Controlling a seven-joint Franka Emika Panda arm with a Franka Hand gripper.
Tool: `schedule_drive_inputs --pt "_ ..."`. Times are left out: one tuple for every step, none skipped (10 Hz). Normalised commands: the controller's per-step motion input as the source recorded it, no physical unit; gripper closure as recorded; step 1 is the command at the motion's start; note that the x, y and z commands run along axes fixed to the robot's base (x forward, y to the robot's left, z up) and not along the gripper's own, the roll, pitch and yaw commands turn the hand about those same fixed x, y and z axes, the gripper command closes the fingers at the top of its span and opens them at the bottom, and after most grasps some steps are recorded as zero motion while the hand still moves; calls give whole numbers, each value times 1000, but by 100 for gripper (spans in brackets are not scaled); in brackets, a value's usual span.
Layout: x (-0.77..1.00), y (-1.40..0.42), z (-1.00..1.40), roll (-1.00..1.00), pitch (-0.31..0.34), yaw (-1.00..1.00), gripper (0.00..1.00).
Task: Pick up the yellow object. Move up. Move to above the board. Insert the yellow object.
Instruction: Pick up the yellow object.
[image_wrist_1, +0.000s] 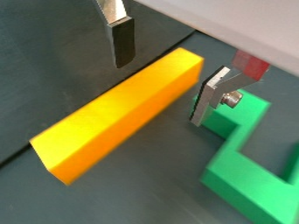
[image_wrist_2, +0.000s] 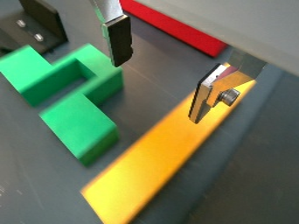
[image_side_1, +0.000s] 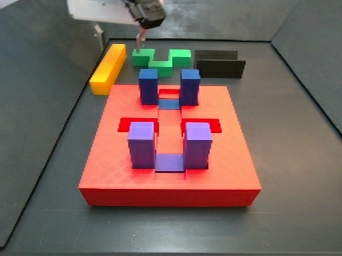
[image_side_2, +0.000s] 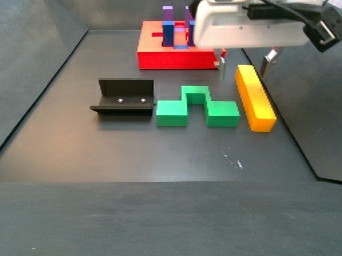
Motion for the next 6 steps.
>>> schedule_drive_inputs --pt "-549 -37 -14 99 0 -129 0" --pt "-269 0 -26 41 -11 -103 0" --pt "0 9 -129 61 0 0 0" --pt "26 54 -177 49 0 0 0" --pt "0 29 -189 51 0 0 0" --pt "0 0 -183 46 0 0 0"
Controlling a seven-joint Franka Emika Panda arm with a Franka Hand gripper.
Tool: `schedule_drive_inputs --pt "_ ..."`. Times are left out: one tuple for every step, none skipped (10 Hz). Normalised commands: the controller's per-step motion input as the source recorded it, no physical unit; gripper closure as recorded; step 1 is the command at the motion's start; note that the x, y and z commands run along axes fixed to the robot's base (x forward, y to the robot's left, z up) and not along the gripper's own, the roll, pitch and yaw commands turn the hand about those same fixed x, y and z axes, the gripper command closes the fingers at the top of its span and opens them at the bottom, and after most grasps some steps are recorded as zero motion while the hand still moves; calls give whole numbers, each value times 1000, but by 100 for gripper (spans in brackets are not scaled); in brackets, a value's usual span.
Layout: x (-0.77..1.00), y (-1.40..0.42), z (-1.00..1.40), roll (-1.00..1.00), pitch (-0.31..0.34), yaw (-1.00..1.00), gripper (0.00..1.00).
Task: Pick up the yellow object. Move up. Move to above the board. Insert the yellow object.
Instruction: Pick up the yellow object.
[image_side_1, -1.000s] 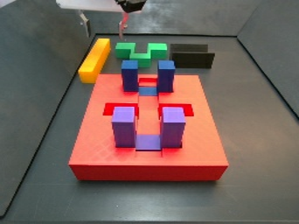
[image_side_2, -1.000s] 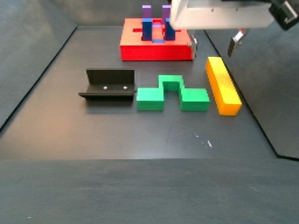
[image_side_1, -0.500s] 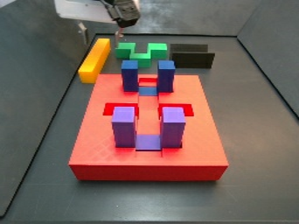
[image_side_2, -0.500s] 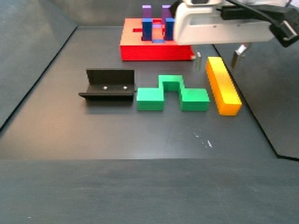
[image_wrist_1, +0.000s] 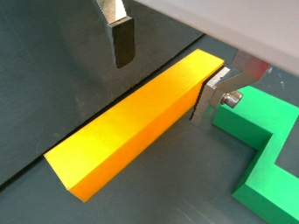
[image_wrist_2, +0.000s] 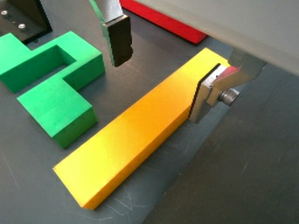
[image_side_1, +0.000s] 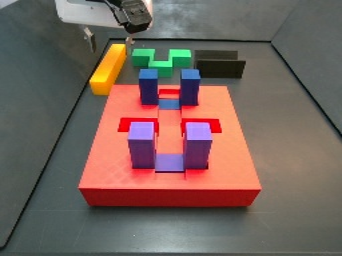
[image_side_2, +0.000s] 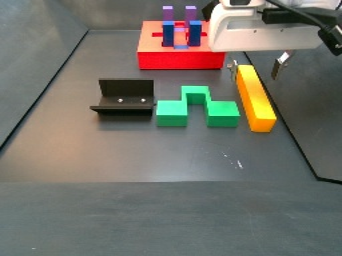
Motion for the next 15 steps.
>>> schedule_drive_inputs --pt "0 0 -266 41 0 0 0" --pt "0 69 -309 43 0 0 0" --pt "9 151 -394 73 0 0 0" --pt "0 189 -443 96 0 0 0" --pt "0 103 -306 16 0 0 0" --pt "-66 0 -160 0 0 0 0" --pt "-80 -103 -83 23 0 0 0" --pt "-63 -77 -103 17 0 0 0" --pt "-66 0 -131 0 0 0 0" --pt "-54 0 -166 7 0 0 0" --pt "-71 0 -129 0 0 0 0" --pt "-37 0 -211 3 0 0 0" --pt "0 0 -237 4 0 -43 0" --pt "0 0 -189 0 0 -51 0" --pt "0 0 -166 21 0 -131 0"
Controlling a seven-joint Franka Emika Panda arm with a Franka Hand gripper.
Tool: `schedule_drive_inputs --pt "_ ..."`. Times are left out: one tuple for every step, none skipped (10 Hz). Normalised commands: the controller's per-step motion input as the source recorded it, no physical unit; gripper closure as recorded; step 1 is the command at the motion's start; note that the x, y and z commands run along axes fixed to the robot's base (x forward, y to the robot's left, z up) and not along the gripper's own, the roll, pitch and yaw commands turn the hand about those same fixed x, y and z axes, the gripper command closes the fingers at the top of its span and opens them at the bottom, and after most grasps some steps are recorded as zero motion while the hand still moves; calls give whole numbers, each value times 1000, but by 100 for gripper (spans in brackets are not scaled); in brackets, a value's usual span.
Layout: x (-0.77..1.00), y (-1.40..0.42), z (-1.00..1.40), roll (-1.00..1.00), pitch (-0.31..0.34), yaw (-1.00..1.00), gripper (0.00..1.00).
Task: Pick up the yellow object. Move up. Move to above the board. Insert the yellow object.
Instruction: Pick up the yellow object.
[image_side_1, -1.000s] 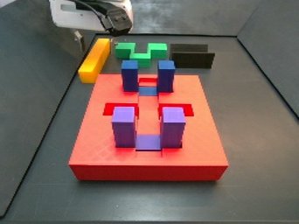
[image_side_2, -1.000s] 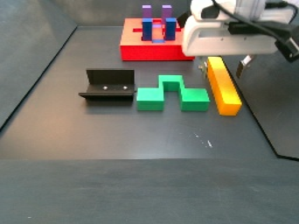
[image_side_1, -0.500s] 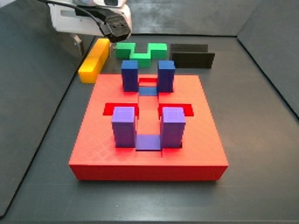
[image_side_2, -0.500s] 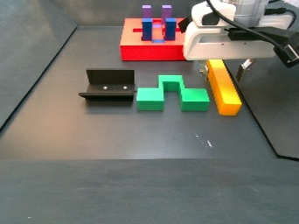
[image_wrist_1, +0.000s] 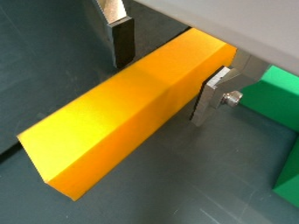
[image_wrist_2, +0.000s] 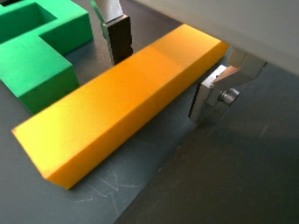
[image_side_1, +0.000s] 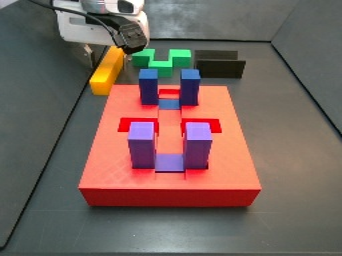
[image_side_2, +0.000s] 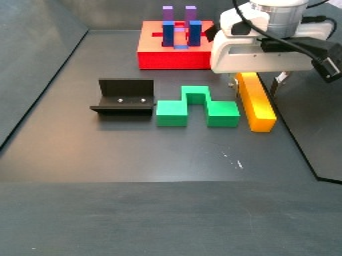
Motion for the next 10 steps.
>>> schedule_drive_inputs --pt "0 0 -11 66 21 -74 0" --pt "0 0 0 6 0 0 0" --pt "-11 0 0 60 0 -11 0" --pt "-20 -31 -6 61 0 -6 0" --pt "0 0 -9 14 0 0 0" --pt "0 0 0 0 0 0 0" --pt "0 0 0 0 0 0 100" --pt "0 0 0 0 0 0 100" --pt "0 0 0 0 0 0 100" --pt "0 0 0 0 0 0 100"
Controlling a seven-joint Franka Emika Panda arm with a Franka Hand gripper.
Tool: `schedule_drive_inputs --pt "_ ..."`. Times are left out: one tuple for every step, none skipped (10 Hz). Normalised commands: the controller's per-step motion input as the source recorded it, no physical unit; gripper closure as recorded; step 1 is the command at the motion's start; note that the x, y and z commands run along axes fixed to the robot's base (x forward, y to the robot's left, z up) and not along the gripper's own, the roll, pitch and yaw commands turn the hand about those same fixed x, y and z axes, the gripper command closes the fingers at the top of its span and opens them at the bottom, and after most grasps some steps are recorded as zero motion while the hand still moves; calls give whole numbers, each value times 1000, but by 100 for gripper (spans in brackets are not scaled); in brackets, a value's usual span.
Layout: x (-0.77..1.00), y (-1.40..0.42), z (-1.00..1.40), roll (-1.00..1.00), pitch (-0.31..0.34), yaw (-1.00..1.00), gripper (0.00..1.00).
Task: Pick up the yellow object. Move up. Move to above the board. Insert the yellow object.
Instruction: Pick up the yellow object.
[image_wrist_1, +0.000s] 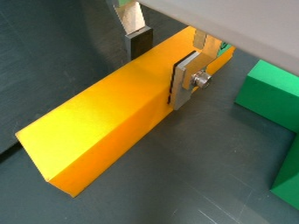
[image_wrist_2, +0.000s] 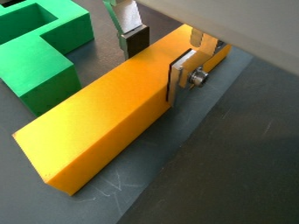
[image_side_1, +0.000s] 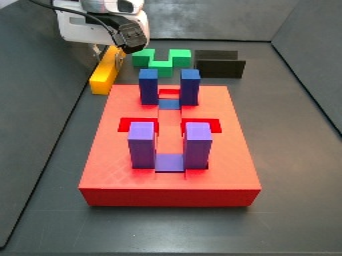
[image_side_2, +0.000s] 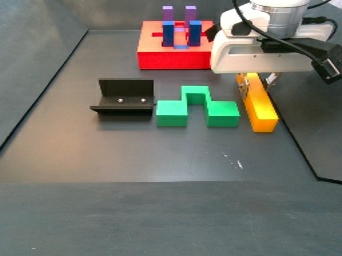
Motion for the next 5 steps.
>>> schedule_drive_inputs --pt "0 0 0 0 0 0 100" --pt "0 0 0 0 0 0 100" --pt "0 0 0 0 0 0 100" --pt "0 0 0 0 0 0 100" --pt "0 0 0 0 0 0 100"
